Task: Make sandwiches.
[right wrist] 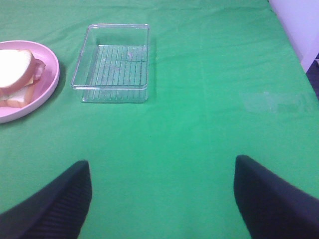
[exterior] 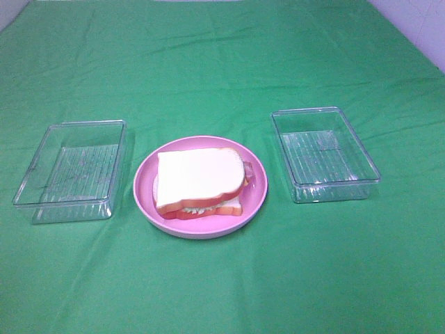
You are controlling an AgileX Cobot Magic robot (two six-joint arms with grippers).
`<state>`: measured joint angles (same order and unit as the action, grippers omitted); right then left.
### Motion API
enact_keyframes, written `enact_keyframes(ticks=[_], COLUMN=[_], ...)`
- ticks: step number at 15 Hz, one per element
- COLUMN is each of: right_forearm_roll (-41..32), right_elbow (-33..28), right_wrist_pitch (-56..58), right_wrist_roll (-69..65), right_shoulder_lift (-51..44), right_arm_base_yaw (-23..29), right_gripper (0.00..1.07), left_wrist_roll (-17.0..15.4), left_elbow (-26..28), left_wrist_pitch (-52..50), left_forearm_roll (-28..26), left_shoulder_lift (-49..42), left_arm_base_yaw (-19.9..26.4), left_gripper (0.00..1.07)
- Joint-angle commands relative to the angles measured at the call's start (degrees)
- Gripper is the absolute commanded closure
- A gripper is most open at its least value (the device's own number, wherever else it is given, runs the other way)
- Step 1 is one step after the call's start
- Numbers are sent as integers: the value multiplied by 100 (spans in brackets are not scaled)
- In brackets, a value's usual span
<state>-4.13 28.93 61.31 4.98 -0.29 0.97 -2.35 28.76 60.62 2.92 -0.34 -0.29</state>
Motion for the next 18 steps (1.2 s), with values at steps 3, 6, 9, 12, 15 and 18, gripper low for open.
enact_keyframes(ticks=[3, 6, 9, 12, 15, 18], right_forearm_roll=[-6, -6, -6, -6, -6, -6], right_elbow=[6, 6, 6, 6, 6, 6], right_wrist_pitch=[-63, -63, -63, -63, -63, -63], right_wrist_roll=[80, 80, 80, 80, 80, 80], right_shoulder_lift=[-86, -86, -86, -86, -86, -86], right_arm_base_yaw=[-23, -23, -23, -23, -23, -23], right_gripper=[32, 32, 32, 32, 32, 32], left_wrist_roll=[11, 11, 11, 11, 11, 40], left_elbow=[-11, -11, -11, -11, -11, -11], left_wrist_pitch=[-69, -69, -69, -69, -69, -69], left_forearm_roll=[-52, -52, -52, -52, -63, -149], left_shoulder_lift=[-52, -46, -46, -46, -46, -46], left_arm_base_yaw=[23, 23, 23, 23, 23, 23], left_gripper=[44, 44, 44, 44, 44, 44])
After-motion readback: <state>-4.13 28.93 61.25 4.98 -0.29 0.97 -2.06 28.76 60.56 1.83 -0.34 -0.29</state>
